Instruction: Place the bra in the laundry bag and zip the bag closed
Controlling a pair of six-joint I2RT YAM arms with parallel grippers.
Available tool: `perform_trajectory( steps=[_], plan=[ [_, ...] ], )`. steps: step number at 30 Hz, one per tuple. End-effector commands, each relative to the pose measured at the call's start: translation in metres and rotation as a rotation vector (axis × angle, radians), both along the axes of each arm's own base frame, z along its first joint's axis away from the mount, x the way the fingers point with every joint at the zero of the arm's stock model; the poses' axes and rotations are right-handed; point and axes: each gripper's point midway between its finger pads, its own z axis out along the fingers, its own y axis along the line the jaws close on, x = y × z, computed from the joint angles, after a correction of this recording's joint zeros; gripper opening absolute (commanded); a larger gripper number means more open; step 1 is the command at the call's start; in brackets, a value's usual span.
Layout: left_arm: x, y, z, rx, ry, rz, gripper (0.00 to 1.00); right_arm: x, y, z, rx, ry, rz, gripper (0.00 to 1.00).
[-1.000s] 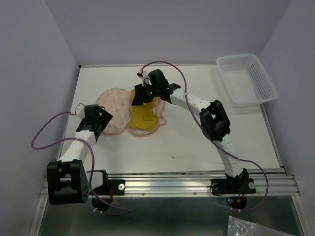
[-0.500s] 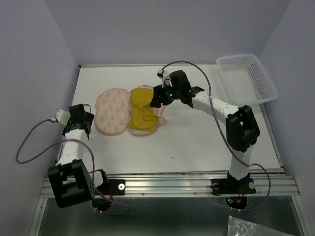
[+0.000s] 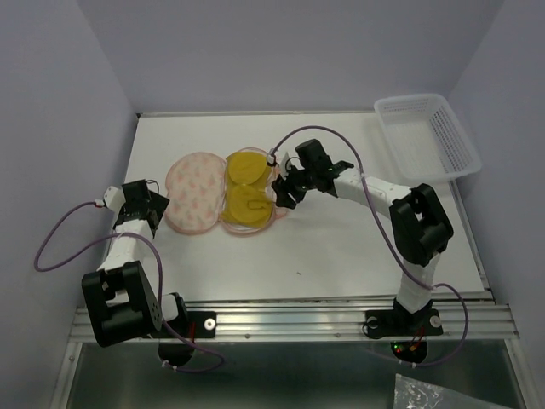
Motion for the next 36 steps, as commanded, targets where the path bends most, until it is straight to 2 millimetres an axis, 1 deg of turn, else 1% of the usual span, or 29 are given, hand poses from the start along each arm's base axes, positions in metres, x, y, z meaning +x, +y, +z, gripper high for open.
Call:
perform_trajectory(
  steps=[1,5,6,7,8,10,14,15,16,17,18,19,20,21,22,23,24,25,26,27,30,32,34,35,36],
  plan=[
    [0.007,-0.001,0.005,0.005,-0.041,-0.03,0.99,0.017,0.008,-0.006,-0.047,-0.073,0.074,0.57],
    [0.008,-0.003,0.004,0.0,-0.04,-0.04,0.99,0.016,0.018,-0.002,-0.036,-0.056,0.147,0.56],
    [0.008,-0.003,0.002,0.0,-0.035,-0.041,0.99,0.012,0.021,-0.008,-0.046,-0.043,0.166,0.56],
    [0.008,-0.003,0.003,-0.001,-0.036,-0.044,0.99,0.012,0.018,-0.012,-0.065,-0.041,0.172,0.55],
    [0.008,-0.003,0.001,-0.002,-0.033,-0.046,0.99,0.011,0.021,-0.014,-0.075,-0.046,0.18,0.54],
    [0.008,-0.003,0.001,-0.003,-0.035,-0.048,0.99,0.011,0.019,-0.024,-0.097,-0.03,0.183,0.54],
    [0.009,-0.005,0.0,-0.002,-0.034,-0.06,0.99,0.013,0.025,-0.033,-0.112,-0.014,0.186,0.54],
    [0.009,-0.005,0.0,-0.004,-0.035,-0.058,0.99,0.015,0.027,-0.032,-0.111,-0.019,0.185,0.53],
    [0.009,-0.005,0.0,-0.003,-0.035,-0.063,0.99,0.015,0.026,-0.037,-0.119,-0.005,0.188,0.52],
    [0.009,-0.005,0.0,-0.002,-0.033,-0.062,0.99,0.015,0.027,-0.037,-0.119,-0.003,0.189,0.51],
    [0.01,-0.005,0.0,-0.003,-0.035,-0.063,0.99,0.017,0.029,-0.036,-0.115,-0.003,0.189,0.5],
    [0.01,-0.005,0.0,-0.003,-0.035,-0.065,0.99,0.014,0.033,-0.035,-0.113,-0.007,0.201,0.48],
    [0.01,-0.005,0.0,-0.004,-0.036,-0.069,0.99,0.015,0.033,-0.036,-0.116,-0.009,0.201,0.4],
    [0.011,-0.005,0.0,-0.005,-0.038,-0.068,0.99,0.016,0.033,-0.037,-0.117,-0.008,0.197,0.36],
    [0.012,-0.007,0.0,-0.009,-0.041,-0.074,0.99,0.018,0.034,-0.034,-0.116,-0.014,0.189,0.28],
    [0.012,-0.007,0.0,-0.01,-0.043,-0.076,0.99,0.017,0.037,-0.03,-0.117,-0.024,0.19,0.25],
    [0.013,-0.008,0.001,-0.012,-0.045,-0.08,0.99,0.02,0.035,-0.029,-0.126,-0.035,0.18,0.23],
    [0.014,-0.008,0.001,-0.015,-0.049,-0.083,0.99,0.016,0.039,-0.027,-0.132,-0.046,0.187,0.2],
    [0.013,-0.009,0.0,-0.018,-0.046,-0.085,0.99,0.017,0.038,-0.025,-0.138,-0.057,0.183,0.2],
    [0.014,-0.009,0.0,-0.016,-0.048,-0.089,0.99,0.016,0.039,-0.019,-0.145,-0.08,0.184,0.19],
    [0.014,-0.008,-0.002,-0.013,-0.041,-0.092,0.99,0.013,0.045,-0.008,-0.141,-0.117,0.204,0.14],
    [0.014,-0.008,-0.002,-0.011,-0.038,-0.093,0.99,0.014,0.047,0.001,-0.129,-0.136,0.207,0.11],
    [0.015,-0.009,-0.002,-0.017,-0.039,-0.097,0.99,0.016,0.051,0.01,-0.126,-0.163,0.207,0.09],
    [0.016,-0.01,-0.002,-0.022,-0.044,-0.102,0.99,0.013,0.055,0.012,-0.127,-0.174,0.215,0.09],
    [0.016,-0.01,-0.002,-0.022,-0.047,-0.104,0.99,0.016,0.056,0.016,-0.128,-0.186,0.21,0.09]
  ],
)
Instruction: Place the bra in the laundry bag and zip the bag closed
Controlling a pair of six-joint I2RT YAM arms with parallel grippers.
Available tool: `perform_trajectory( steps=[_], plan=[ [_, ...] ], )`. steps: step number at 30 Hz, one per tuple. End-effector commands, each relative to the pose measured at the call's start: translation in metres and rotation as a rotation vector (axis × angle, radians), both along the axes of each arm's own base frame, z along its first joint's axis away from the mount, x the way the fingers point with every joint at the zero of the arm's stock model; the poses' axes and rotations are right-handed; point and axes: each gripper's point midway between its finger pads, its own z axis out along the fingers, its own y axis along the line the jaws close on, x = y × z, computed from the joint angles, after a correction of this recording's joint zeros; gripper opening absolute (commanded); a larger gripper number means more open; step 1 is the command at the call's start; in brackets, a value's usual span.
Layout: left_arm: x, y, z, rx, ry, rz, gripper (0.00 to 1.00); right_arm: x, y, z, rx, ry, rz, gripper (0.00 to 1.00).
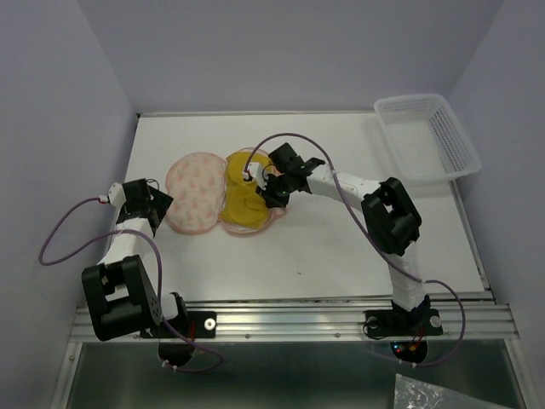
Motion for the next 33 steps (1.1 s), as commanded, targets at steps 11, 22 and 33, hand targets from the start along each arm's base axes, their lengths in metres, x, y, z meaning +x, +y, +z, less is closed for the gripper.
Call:
perform_trajectory(
  steps=[11,22,33],
  plan=[
    [0.004,-0.003,0.003,-0.002,-0.027,-0.037,0.99,0.032,0.017,0.069,-0.005,-0.265,-0.044,0.09],
    [0.005,-0.007,0.0,-0.016,-0.031,-0.055,0.99,0.023,0.057,0.073,0.081,-0.245,0.033,0.09],
    [0.005,-0.014,-0.004,-0.041,-0.034,-0.082,0.99,0.017,0.08,0.037,0.079,-0.174,0.035,0.14]
  ],
)
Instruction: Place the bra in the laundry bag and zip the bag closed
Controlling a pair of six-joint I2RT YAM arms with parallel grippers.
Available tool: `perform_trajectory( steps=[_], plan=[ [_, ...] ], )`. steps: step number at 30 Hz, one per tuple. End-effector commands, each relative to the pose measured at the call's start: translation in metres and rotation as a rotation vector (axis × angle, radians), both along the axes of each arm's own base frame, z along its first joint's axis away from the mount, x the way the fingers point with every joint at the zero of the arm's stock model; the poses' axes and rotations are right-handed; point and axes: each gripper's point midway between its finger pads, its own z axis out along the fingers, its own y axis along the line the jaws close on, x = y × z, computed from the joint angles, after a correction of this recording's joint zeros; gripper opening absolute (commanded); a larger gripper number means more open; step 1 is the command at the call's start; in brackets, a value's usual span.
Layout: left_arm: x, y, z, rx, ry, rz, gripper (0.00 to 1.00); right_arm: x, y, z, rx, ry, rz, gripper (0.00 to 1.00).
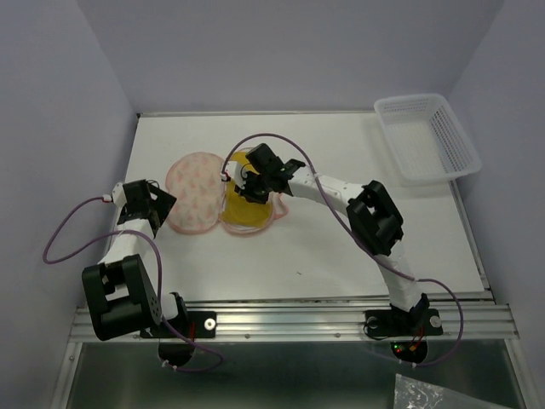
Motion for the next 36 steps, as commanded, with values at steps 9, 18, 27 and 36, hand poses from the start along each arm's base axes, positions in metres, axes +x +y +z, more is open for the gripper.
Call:
perform_trajectory(
  steps=[9,18,27,36],
  plan=[
    [-0.001,-0.002,-0.005,0.008,-0.004,-0.028,0.99,0.002,0.012,-0.003,0.013,0.005,-0.058,0.27],
    [-0.004,-0.003,-0.01,0.009,0.012,-0.04,0.99,-0.019,0.011,0.05,0.118,0.025,-0.032,0.77],
    [0.005,-0.007,-0.02,-0.009,0.014,-0.081,0.99,-0.019,0.008,0.113,0.246,0.002,-0.133,1.0],
    [0.003,-0.015,-0.043,-0.05,0.053,-0.115,0.82,0.022,-0.032,0.141,0.346,-0.024,-0.497,1.0]
  ],
)
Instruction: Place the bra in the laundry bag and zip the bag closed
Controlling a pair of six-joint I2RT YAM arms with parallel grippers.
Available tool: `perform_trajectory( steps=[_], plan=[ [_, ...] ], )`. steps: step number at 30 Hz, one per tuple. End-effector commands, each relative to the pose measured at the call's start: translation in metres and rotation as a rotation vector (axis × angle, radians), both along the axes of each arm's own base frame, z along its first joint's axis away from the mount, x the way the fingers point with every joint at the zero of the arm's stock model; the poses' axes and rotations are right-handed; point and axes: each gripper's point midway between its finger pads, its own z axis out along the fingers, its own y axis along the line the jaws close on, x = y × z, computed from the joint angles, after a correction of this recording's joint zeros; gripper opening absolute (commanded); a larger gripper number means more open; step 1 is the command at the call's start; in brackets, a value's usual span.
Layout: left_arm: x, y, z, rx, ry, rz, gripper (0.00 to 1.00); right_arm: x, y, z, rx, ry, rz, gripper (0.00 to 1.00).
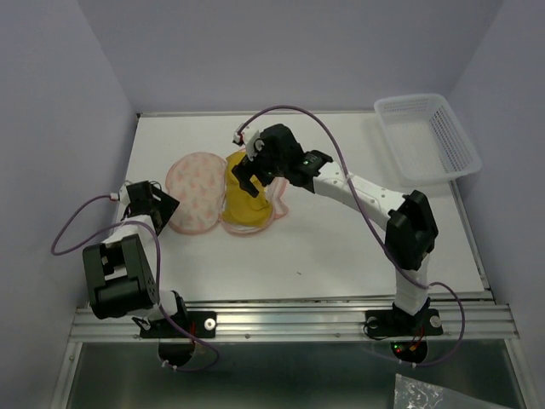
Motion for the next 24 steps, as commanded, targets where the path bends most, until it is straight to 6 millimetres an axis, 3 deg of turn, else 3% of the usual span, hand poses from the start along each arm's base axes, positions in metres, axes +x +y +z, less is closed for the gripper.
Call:
perform_trajectory(
  steps=[1,4,5,6,9,14,20,24],
  plan=[
    [-0.01,-0.007,-0.018,-0.022,0.037,-0.038,0.78,0.021,-0.022,0.026,0.098,-0.015,-0.182,1.0],
    [-0.008,-0.01,-0.02,-0.019,0.034,-0.065,0.62,0.034,-0.044,0.014,0.104,0.028,-0.288,1.0],
    [-0.009,-0.01,-0.021,-0.017,0.036,-0.073,0.61,0.039,-0.052,0.013,0.105,0.03,-0.32,1.0],
    [-0.008,-0.01,-0.021,-0.012,0.033,-0.079,0.53,0.04,-0.056,0.01,0.145,0.083,-0.373,1.0],
    [-0.007,-0.015,-0.028,-0.009,0.046,-0.108,0.37,0.055,-0.09,-0.01,0.171,0.153,-0.478,1.0],
    [-0.004,-0.015,-0.032,0.002,0.065,-0.128,0.0,0.059,-0.108,-0.022,0.186,0.195,-0.535,1.0],
    [0.0,-0.012,-0.009,0.053,0.017,-0.127,0.0,0.057,-0.119,-0.03,0.164,0.198,-0.561,1.0],
    [0.006,-0.014,0.029,0.139,-0.073,-0.126,0.0,0.053,-0.121,-0.034,0.163,0.212,-0.568,1.0]
  ],
)
